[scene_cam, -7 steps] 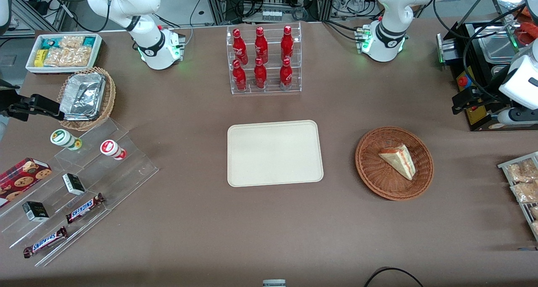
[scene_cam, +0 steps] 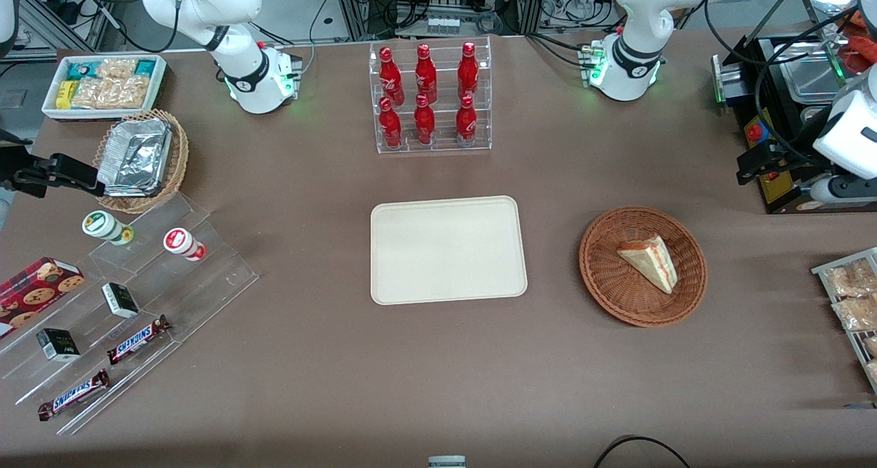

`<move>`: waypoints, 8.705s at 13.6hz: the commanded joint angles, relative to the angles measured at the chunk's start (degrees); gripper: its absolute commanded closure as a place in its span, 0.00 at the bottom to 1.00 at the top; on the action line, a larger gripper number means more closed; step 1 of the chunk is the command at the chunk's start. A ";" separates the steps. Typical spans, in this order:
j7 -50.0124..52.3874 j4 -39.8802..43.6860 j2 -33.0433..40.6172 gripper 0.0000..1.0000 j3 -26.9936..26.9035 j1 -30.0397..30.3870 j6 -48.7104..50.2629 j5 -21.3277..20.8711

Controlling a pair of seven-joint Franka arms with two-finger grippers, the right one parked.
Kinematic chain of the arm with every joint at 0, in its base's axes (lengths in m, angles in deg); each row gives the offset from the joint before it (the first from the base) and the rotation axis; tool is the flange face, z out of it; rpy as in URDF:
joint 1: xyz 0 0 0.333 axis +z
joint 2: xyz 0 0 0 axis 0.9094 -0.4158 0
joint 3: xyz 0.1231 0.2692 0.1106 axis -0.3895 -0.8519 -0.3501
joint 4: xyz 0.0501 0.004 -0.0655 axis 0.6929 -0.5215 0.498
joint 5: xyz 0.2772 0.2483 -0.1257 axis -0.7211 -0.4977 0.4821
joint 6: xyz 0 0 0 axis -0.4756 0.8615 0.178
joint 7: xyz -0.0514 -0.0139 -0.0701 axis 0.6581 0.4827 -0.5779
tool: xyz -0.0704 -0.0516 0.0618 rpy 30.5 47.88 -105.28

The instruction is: Place sandwich from basket to tray

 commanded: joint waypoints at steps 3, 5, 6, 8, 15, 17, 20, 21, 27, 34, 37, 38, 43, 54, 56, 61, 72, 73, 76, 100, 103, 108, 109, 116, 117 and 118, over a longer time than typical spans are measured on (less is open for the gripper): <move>0.78 -9.30 -1.97 0.00 -0.28 -0.08 -12.33 -0.14; 5.15 -14.93 -2.14 0.00 -0.28 -0.17 -19.80 -0.14; 9.18 -17.92 -2.23 0.00 -0.28 -0.26 -24.02 -0.23; 14.91 -23.28 -1.97 0.00 -0.19 -0.35 -31.93 -0.23; 37.58 -34.37 -2.23 0.00 0.07 -2.19 -47.06 -0.23; 41.81 -35.61 -3.54 0.00 -0.02 -3.33 -48.67 -0.23; 46.13 -35.88 -5.39 0.00 0.07 -4.12 -48.76 -0.23; 46.14 -36.75 -5.66 0.00 -0.01 -4.65 -49.10 -0.23; 46.22 -40.88 -7.77 0.00 -0.10 -4.48 -57.09 -0.23; 46.58 -41.85 -12.25 0.14 -0.37 -4.13 -63.35 -0.14; 46.49 -41.59 -12.16 1.00 -0.45 -4.04 -63.35 -0.14; 46.40 -41.50 -12.08 1.00 -0.54 -4.12 -63.26 -0.14; 46.31 -38.71 -4.10 1.00 0.24 -4.92 -51.18 -0.67; 55.17 -12.35 -16.71 1.00 1.48 -33.81 -30.83 -4.27; 56.24 -6.29 -22.15 1.00 1.48 -37.77 -30.83 -4.36; 58.00 2.78 -32.72 1.00 1.48 -42.53 -32.14 -4.63; 58.00 4.38 -39.76 1.00 1.39 -46.75 -36.80 -7.26; 58.00 4.38 -39.76 0.87 1.39 -46.84 -36.72 -7.17; 58.00 4.73 -38.71 0.00 1.22 -46.58 -36.19 -7.17; 1.87 -4.06 5.94 0.00 -1.69 -7.66 2.75 -1.11; -2.72 -3.71 5.68 0.00 -1.69 -3.96 1.96 -1.02; -6.05 -2.66 4.98 0.00 -1.69 1.05 1.69 0.21; -5.98 -1.70 4.02 0.00 -1.69 1.06 1.78 0.12; -5.37 6.83 -2.93 0.00 -1.25 0.27 1.52 4.87; -5.54 7.79 -3.46 0.00 -1.25 0.27 1.52 4.43; -5.63 7.80 -3.46 0.00 -1.25 0.27 1.52 4.17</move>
